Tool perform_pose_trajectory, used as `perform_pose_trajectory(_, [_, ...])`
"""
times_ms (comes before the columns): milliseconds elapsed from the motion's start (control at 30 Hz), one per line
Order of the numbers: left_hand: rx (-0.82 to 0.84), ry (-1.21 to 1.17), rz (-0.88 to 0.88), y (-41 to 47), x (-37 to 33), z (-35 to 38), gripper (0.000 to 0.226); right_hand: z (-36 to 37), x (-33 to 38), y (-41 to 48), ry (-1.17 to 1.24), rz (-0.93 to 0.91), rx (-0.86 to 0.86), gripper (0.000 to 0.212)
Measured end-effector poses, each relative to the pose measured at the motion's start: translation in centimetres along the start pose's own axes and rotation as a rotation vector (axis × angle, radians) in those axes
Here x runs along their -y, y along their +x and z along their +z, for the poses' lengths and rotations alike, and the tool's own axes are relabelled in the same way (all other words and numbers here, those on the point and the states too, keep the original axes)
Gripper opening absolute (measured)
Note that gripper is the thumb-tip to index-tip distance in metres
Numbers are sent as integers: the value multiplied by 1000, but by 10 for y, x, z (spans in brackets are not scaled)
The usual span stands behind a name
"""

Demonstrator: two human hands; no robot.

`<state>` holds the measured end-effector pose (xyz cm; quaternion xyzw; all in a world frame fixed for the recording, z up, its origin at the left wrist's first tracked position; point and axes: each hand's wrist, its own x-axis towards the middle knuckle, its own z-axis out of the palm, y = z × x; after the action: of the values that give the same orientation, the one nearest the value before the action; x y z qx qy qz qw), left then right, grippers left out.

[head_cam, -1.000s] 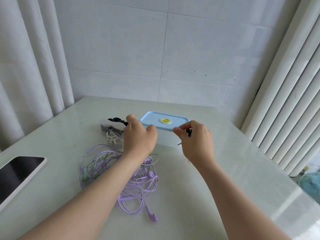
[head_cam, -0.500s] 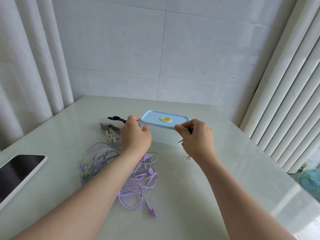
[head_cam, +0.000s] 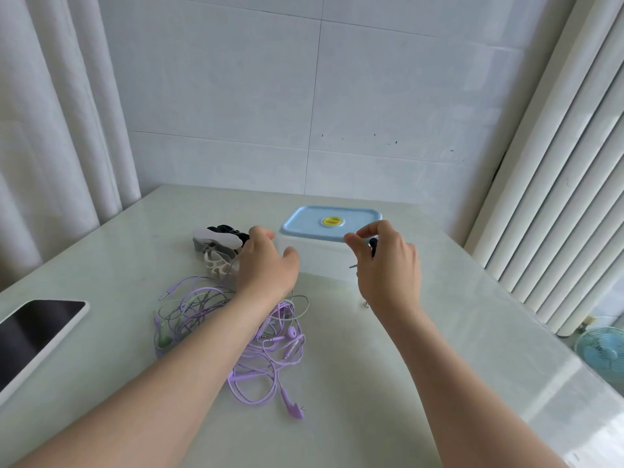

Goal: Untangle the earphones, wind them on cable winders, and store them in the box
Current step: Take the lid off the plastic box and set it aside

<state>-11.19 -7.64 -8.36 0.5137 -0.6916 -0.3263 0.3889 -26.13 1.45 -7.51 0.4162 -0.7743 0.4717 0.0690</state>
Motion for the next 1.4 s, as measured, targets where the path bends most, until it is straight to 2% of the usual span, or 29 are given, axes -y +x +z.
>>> perform_pose_trajectory(67, [11, 26, 76, -3, 0, 0, 41, -3, 2, -1, -21, -31, -56, 19])
perform_pose_trajectory(133, [26, 74, 155, -6, -1, -1, 45, -5, 2, 0, 55, -18, -145, 22])
perform_pose_trajectory(233, [32, 168, 301, -9, -1, 1, 54, -9, -7, 9, 246, 81, -303, 22])
perform_pose_trajectory(333, [101, 324, 388, -7, 0, 5, 38, -19, -21, 14, 222, 234, -392, 26])
perform_pose_trajectory(400, [131, 369, 404, -10, -1, 6, 24, -26, -31, 14, 150, 318, -372, 26])
perform_pose_trajectory(467, [82, 402, 428, -13, -4, 5, 13, -31, -39, 15, 32, 384, -317, 27])
perform_pose_trajectory(600, [82, 411, 446, -15, -13, 4, 11, -31, -49, 14, -231, 411, -124, 25])
perform_pose_trajectory(767, [146, 370, 430, -20, -23, 0, 22, -35, -43, 5, -493, 310, 59, 29])
perform_pose_trajectory(867, [159, 389, 385, -22, -28, -5, 22, -38, -29, 3, -481, 282, 59, 30])
perform_pose_trajectory(933, [174, 387, 367, -23, -30, -7, 24, -40, -11, 2, -246, 270, -29, 26])
perform_pose_trajectory(1000, [204, 402, 363, -22, -31, -9, 26, -43, 11, -2, 101, 196, -150, 19])
perform_pose_trajectory(1033, [218, 412, 370, -23, -33, -11, 26, -44, 21, -5, 237, 144, -179, 17])
perform_pose_trajectory(1100, [249, 429, 393, -23, -36, -13, 27, -42, 37, -11, 362, 43, -154, 25])
perform_pose_trajectory(1233, [300, 356, 407, -22, -40, -17, 31, -21, 36, -14, 234, -70, 30, 37])
perform_pose_trajectory(1400, [127, 212, 422, -8, -36, -22, 34, -7, 29, -14, 15, -147, 68, 43])
